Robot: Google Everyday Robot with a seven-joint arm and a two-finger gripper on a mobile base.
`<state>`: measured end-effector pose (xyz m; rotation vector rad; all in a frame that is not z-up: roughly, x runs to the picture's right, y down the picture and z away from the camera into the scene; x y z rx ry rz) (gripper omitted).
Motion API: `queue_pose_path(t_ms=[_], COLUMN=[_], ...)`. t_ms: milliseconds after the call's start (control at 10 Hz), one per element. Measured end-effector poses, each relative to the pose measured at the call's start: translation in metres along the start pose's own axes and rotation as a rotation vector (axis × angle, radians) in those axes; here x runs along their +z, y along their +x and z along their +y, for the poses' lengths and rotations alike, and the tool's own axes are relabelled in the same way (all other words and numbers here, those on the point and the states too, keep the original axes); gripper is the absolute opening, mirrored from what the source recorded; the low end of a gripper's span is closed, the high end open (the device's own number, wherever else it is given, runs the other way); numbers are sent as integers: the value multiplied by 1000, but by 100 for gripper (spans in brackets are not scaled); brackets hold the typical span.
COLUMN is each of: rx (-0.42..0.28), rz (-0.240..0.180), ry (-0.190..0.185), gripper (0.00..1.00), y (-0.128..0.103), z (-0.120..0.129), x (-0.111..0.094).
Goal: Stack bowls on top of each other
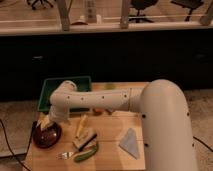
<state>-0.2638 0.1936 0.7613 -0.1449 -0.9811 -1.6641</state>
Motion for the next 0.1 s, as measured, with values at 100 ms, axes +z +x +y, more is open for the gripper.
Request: queue_pose_path(t_ms=[100], rx=[0], rz=[0], ry=[0], gripper=[80], y=[0], z=[0], x=[0])
